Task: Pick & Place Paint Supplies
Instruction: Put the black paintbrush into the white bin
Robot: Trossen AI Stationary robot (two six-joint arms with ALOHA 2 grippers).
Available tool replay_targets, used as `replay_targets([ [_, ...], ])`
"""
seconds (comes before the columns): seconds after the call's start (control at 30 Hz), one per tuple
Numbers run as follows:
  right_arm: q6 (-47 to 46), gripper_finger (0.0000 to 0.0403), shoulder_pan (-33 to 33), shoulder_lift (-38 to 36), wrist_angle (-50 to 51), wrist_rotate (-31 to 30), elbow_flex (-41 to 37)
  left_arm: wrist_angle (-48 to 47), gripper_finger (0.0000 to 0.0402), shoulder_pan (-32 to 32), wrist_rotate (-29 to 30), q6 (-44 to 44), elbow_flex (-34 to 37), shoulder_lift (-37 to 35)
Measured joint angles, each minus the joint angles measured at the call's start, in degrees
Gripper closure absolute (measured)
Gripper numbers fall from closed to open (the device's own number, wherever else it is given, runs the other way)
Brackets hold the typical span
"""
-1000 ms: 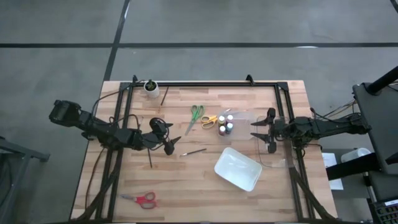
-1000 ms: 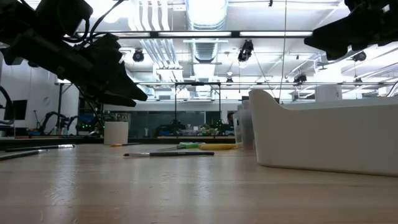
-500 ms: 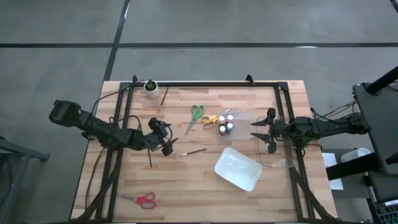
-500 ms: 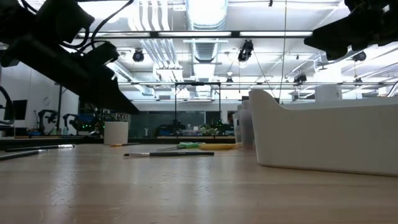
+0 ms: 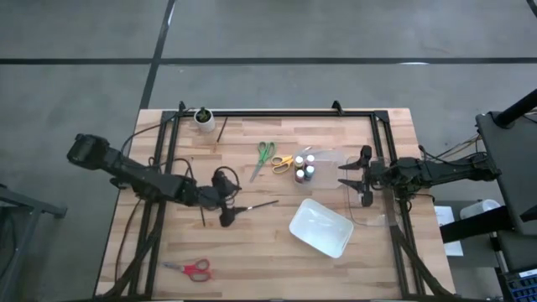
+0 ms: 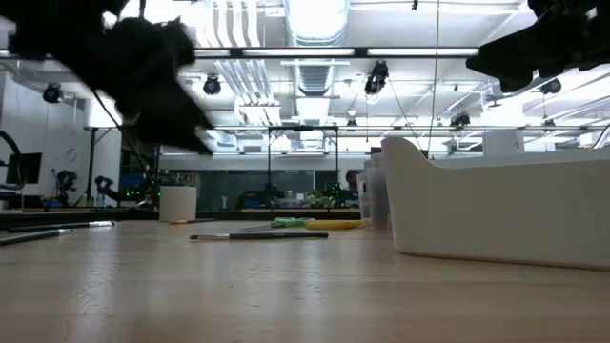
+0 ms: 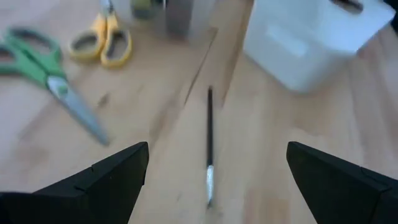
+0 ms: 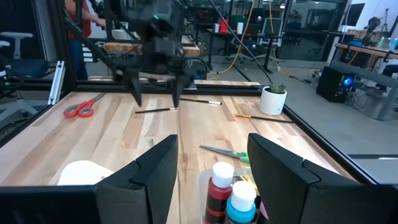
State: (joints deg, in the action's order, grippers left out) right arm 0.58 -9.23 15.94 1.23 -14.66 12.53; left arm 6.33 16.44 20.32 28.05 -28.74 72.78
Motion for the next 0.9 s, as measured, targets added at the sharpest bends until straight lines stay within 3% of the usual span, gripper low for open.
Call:
replay_targets([
  [0.1,-0.14,0.0211,0.00,0.00,0.01,0.01,0.00,-4.59,0.0013,2.69,6.93,-0.76,-8.05,1.94],
  [0.23,-0.18,0.0211,0.00,0.21,0.07,0.00,0.00,-16.94,0.0013,3.39,7.56,-3.40,-20.25,6.35],
  [0.43,-0.15,0.0211,0.00,0.63,0.17,-0.04,0.00,-35.64,0.0013,2.56,11.62,2.20,-34.84,15.03],
  [0.63,-0.08,0.0211,0.00,1.02,0.31,-0.02,0.00,-38.33,0.0013,1.63,11.22,2.25,-40.02,21.38],
  [0.9,-0.15,0.0211,0.00,1.07,0.28,0.04,0.00,-39.68,0.0013,-1.12,11.23,8.48,-38.59,22.72],
])
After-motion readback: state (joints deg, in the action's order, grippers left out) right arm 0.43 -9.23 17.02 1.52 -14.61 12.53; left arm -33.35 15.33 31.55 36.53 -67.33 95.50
